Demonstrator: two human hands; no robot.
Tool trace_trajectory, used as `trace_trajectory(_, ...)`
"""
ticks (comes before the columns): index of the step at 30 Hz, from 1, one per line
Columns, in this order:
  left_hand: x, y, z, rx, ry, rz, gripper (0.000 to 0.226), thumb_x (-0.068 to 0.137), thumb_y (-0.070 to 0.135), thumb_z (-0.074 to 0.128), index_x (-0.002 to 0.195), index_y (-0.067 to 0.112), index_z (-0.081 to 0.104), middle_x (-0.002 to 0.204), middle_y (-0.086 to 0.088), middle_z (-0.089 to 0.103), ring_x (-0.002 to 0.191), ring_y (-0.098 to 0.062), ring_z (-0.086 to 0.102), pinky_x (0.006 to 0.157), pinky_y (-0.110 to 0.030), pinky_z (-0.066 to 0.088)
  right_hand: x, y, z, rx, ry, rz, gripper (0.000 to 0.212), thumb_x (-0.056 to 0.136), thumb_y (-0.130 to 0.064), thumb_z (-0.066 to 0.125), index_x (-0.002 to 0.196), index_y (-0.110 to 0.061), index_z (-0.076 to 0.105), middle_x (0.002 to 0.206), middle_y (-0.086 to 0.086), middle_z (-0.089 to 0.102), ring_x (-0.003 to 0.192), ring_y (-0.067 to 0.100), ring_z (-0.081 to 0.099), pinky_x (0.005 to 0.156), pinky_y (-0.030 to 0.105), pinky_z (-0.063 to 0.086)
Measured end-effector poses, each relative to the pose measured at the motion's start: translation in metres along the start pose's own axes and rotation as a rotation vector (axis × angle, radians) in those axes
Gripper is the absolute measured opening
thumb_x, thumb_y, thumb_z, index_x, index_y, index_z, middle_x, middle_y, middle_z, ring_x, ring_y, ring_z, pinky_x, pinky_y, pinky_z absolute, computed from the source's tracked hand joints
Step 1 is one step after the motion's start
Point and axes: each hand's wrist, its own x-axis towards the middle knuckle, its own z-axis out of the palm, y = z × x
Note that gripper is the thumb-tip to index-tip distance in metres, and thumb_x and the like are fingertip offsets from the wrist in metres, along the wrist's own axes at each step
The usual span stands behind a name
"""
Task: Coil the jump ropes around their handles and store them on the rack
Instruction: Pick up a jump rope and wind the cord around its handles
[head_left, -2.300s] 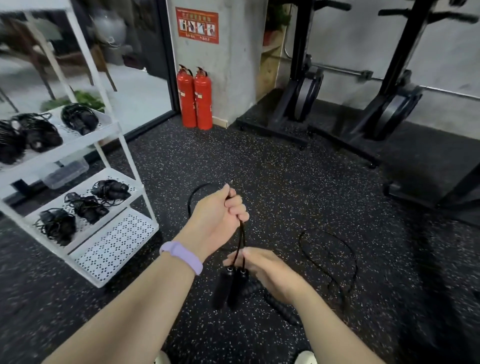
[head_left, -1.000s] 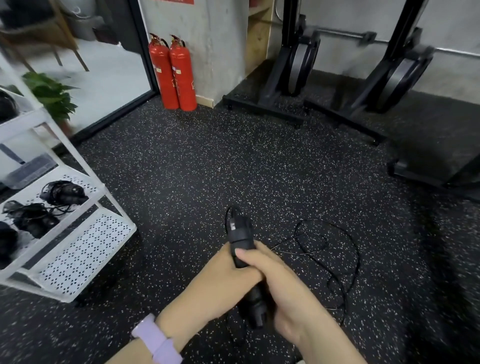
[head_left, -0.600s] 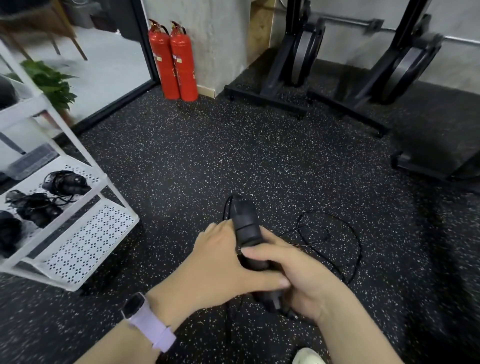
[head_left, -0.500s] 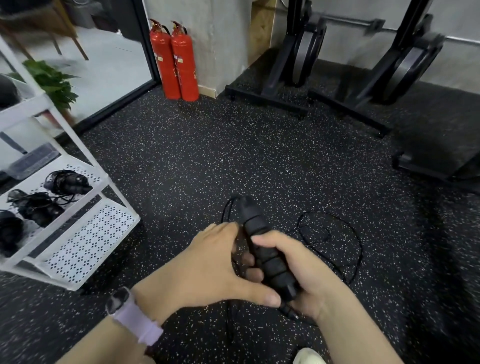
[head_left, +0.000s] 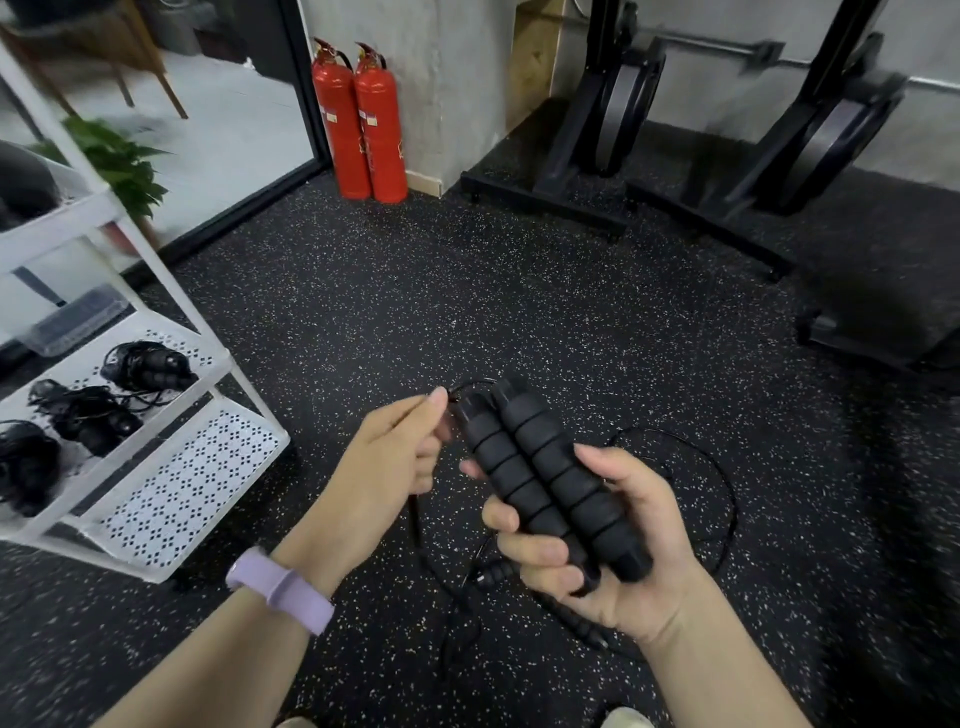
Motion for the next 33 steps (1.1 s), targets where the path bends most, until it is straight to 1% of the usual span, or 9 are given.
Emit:
trace_trajectory(2,0.005,0.000,-0.001,-0.060,0.100,-0.003,0.045,0.103,0.047,0.052,0.062,0.027,0.056,0.055,0.008,0.028,0.049,-0.011,0.022,0.045,-0.021,0.024,-0.001,-0.004,-0.002,-0.048,-0.003,-0.026,0.070,0.088,-0.029,0.066,0.147,-0.001,0.045,0.103,0.016,0.050,0.074,0.018,0.049,0.058,0.024,0.046)
trace_trajectory(5,0.007,0.000,0.001,-0.019,0.183,0.004,0.044,0.103,0.047,0.053,0.073,0.016,0.061,0.055,0.007,0.031,0.048,-0.010,0.024,0.046,-0.025,0.021,-0.001,-0.005,-0.004,-0.100,0.029,-0.001,0.064,0.084,-0.019,0.066,0.144,-0.006,0.046,0.097,0.012,0.048,0.068,0.015,0.048,0.054,0.021,0.043)
trace_trajectory(10,0.006,-0.002,0.007,0.078,0.180,-0.022,0.036,0.103,0.047,0.052,0.085,0.017,0.058,0.057,0.009,0.043,0.043,-0.006,0.032,0.040,-0.022,0.028,0.003,-0.003,-0.006,-0.199,0.144,-0.100,0.055,0.075,-0.006,0.071,0.125,-0.005,0.047,0.082,0.006,0.045,0.054,0.008,0.040,0.044,0.018,0.037)
trace_trajectory(16,0.000,-0.010,0.023,0.189,0.158,-0.137,0.051,0.107,0.051,0.033,0.083,0.017,0.061,0.050,0.014,0.048,0.046,-0.009,0.042,0.059,-0.032,0.037,0.007,0.001,-0.005,-0.232,0.230,-0.260,0.060,0.073,-0.008,0.078,0.123,-0.009,0.046,0.081,0.006,0.047,0.055,0.010,0.041,0.044,0.020,0.039)
trace_trajectory(18,-0.003,-0.014,0.030,0.324,0.138,-0.118,0.049,0.109,0.048,0.030,0.084,0.022,0.063,0.058,0.012,0.052,0.054,-0.006,0.047,0.063,-0.028,0.036,0.010,0.003,-0.006,-0.477,0.477,-0.299,0.053,0.072,-0.016,0.076,0.120,-0.010,0.053,0.077,0.001,0.055,0.056,0.011,0.047,0.048,0.022,0.041)
trace_trajectory(21,-0.011,-0.013,0.037,0.530,0.150,-0.007,0.054,0.107,0.050,0.026,0.081,0.025,0.066,0.057,0.016,0.059,0.060,0.003,0.057,0.056,-0.016,0.033,0.011,0.006,-0.009,-1.256,0.942,-0.248,0.040,0.074,-0.031,0.072,0.108,-0.044,0.055,0.078,-0.014,0.065,0.064,0.001,0.058,0.059,0.016,0.046)
trace_trajectory(24,-0.016,-0.011,0.037,0.563,0.146,-0.030,0.068,0.098,0.065,0.024,0.078,0.020,0.071,0.064,0.010,0.066,0.070,0.007,0.060,0.057,-0.011,0.040,0.009,0.010,-0.013,-1.559,0.984,-0.247,0.055,0.076,-0.029,0.069,0.121,-0.046,0.043,0.088,-0.013,0.066,0.075,0.007,0.062,0.069,0.027,0.053)
trace_trajectory(28,-0.020,-0.006,0.038,0.533,0.038,-0.082,0.079,0.080,0.086,0.032,0.068,0.015,0.064,0.049,0.009,0.060,0.044,-0.005,0.053,0.045,-0.020,0.035,0.013,0.024,-0.010,-1.847,1.008,-0.284,0.082,0.074,-0.028,0.077,0.140,-0.048,0.033,0.109,-0.017,0.063,0.089,0.018,0.066,0.074,0.041,0.056)
trace_trajectory(33,-0.021,0.001,0.044,0.243,0.138,-0.182,0.056,0.081,0.067,0.069,0.051,0.020,0.059,0.039,0.012,0.044,0.033,-0.005,0.038,0.038,-0.021,0.027,0.020,0.034,-0.003,-1.883,0.984,-0.371,0.095,0.075,-0.022,0.079,0.149,-0.051,0.026,0.115,-0.019,0.057,0.090,0.014,0.066,0.076,0.041,0.058)
